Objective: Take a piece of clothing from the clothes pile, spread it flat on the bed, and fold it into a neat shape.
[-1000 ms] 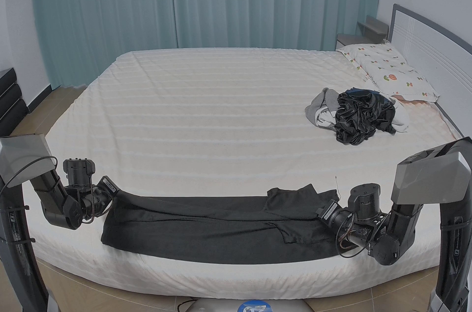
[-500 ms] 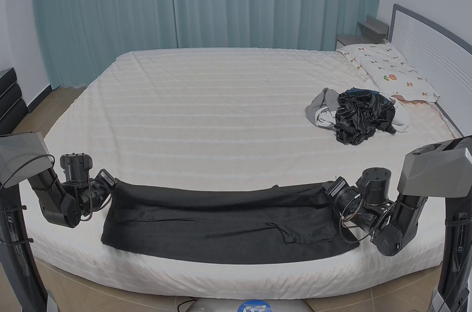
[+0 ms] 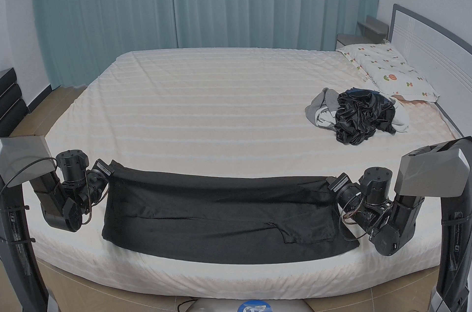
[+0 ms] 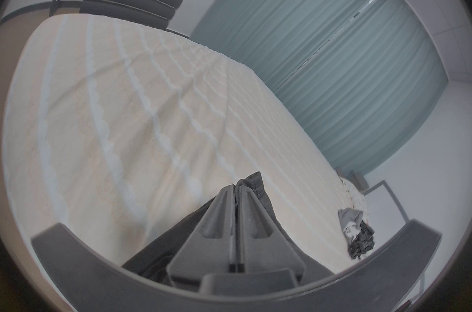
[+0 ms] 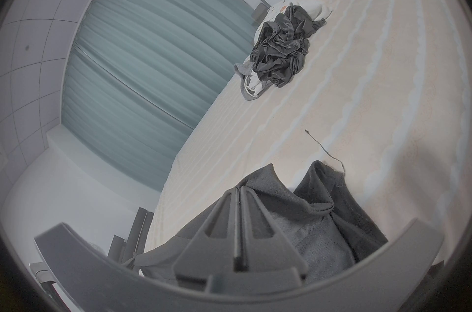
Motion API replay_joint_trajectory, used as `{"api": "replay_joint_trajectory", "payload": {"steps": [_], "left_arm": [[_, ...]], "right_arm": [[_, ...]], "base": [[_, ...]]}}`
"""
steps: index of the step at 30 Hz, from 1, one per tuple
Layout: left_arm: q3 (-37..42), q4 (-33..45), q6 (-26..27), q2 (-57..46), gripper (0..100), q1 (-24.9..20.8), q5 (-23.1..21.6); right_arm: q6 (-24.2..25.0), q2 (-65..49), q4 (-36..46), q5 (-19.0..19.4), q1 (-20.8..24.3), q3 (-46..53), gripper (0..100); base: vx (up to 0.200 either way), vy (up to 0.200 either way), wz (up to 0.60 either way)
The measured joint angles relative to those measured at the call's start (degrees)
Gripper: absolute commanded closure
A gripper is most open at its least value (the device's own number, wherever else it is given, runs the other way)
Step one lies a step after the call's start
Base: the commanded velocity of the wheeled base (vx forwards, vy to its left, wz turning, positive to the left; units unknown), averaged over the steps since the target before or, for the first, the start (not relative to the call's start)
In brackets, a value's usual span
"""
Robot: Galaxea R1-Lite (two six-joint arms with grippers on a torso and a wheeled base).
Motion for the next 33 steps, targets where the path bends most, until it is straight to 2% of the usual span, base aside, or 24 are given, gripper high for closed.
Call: {"api": "replay_joint_trajectory", "payload": {"steps": [3, 8, 18, 24, 33], "left_arm": [[0.78, -0.13, 0.67, 0.57, 100, 0.00, -0.11], [2.46, -0.33, 5.18, 0.99, 100, 0.02, -0.30], [7.14, -0.84, 15.38, 1.89, 100, -0.06, -0.44], [9.24, -0.82, 20.64, 3.60, 100, -0.22, -0.11], [10.45, -0.79, 22.70, 5.01, 100, -0.26, 0.24]], "right_arm": [[-0.17, 0.16, -0.02, 0.24, -0.22, 0.54, 100], [-0.85, 0.06, -0.02, 0.73, -0.26, 2.96, 100], [-5.10, 0.55, -0.02, 2.00, 0.57, 8.58, 100], [-9.34, 2.26, 0.00, 2.68, 0.99, 10.75, 100], [-9.80, 4.08, -0.02, 2.71, 1.29, 11.31, 100]], "base": [[0.000, 0.000, 0.00], [0.000, 0.000, 0.00], [0.000, 0.000, 0.00], [0.000, 0.000, 0.00], [0.000, 0.000, 0.00]]}}
